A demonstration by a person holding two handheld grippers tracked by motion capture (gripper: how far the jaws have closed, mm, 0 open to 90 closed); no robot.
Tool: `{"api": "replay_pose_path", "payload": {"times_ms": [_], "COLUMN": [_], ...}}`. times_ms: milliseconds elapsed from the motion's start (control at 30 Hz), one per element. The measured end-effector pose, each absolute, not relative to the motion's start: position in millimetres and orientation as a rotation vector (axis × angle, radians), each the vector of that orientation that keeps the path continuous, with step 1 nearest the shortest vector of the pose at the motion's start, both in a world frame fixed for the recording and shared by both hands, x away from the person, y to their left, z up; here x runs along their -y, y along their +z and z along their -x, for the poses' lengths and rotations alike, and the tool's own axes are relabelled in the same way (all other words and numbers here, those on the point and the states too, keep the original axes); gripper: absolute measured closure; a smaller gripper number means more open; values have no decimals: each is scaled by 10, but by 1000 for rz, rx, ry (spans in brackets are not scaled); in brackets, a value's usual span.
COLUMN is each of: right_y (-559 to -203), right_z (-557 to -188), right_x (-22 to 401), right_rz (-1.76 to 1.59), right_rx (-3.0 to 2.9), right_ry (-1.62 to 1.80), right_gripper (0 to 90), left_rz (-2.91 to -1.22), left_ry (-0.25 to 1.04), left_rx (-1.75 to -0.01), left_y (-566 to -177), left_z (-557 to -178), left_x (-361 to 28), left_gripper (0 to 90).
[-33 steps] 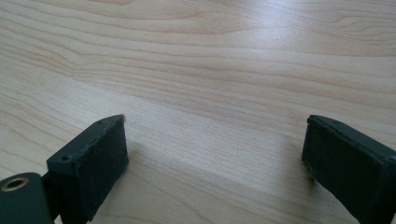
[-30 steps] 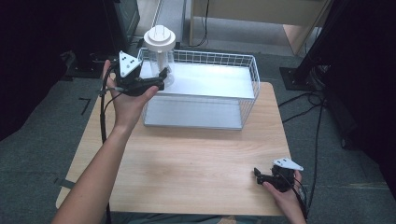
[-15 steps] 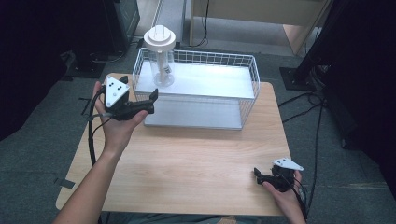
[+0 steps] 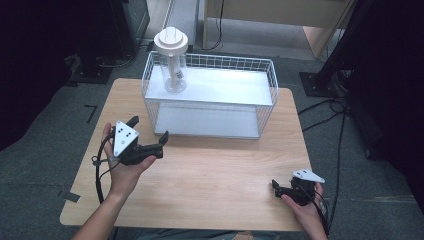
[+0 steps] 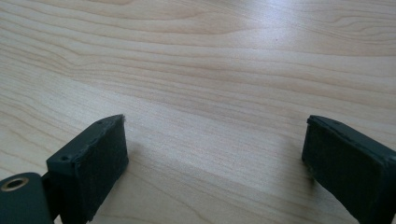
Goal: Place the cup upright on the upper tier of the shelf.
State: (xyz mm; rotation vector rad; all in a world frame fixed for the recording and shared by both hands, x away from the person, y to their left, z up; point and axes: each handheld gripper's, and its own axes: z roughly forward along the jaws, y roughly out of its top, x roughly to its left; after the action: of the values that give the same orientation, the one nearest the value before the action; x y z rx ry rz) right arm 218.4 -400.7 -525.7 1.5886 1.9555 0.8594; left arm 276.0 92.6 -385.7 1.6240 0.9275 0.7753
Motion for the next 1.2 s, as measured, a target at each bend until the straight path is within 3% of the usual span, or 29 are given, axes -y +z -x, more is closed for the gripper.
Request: {"api": "replay_pose_path", "payload": {"times_ms": [467, 1200], "right_y": [-5257, -5258], "right_z": [-2184, -2184], "right_x": [4006, 4008], "right_rz": [-1593, -1595], "right_rx": [-1951, -1946], "right_ry": [858, 856], "right_gripper": [64, 64], "left_rz": [-1685, -1837], "left_ry": [685, 608], "left_rx": [-969, -1154], "left_y": [-4349, -4916], "left_z": [-2462, -2393], "left_x": [-1102, -1461], "left_gripper": [0, 0]}}
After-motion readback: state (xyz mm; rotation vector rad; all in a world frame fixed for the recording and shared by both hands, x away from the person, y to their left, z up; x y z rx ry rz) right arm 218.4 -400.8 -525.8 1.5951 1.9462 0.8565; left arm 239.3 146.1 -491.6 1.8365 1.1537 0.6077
